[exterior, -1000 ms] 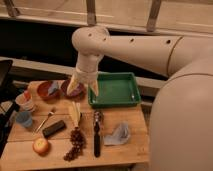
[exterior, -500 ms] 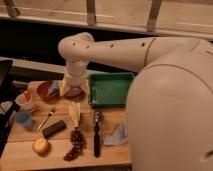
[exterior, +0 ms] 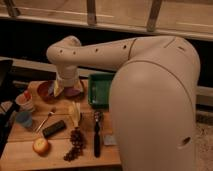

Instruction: Place fork in purple bowl

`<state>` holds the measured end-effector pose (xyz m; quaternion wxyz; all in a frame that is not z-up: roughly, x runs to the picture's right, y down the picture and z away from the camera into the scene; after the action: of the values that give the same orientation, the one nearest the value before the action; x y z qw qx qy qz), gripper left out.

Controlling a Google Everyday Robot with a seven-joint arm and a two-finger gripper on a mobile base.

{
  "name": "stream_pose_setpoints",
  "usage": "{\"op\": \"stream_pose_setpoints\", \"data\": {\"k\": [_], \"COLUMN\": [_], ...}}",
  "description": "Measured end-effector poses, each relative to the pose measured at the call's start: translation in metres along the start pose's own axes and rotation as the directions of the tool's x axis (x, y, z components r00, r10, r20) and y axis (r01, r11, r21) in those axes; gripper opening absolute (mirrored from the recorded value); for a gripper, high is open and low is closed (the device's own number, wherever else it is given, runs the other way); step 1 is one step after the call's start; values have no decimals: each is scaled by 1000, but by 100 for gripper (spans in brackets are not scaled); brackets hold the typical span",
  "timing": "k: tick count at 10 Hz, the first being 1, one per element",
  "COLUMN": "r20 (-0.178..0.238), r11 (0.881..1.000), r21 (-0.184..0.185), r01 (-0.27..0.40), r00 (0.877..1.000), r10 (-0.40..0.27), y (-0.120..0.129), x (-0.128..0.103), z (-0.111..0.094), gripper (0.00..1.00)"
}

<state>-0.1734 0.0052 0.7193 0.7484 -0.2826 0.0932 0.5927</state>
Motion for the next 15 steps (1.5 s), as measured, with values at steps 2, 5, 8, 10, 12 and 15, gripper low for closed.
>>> {"op": "stream_pose_setpoints", "data": {"k": [2,5,8,10,12,15], "r20": [61,88,88,81,39,-13], "r11": [996,980,980,980,975,965], "r21": [-75,-190,-190,-187,-200,-234], "r01": [38,61,59,65,94,120], "r00": [998,995,995,995,995,992], "r10": [-34,-45,-42,-50,-88,-127], "y": [11,38,36,38,50,64], "x": [-11,-28,-28,-28,-26,-26], "z": [11,31,30,32,55,92], "gripper": [77,77,77,77,77,77]}}
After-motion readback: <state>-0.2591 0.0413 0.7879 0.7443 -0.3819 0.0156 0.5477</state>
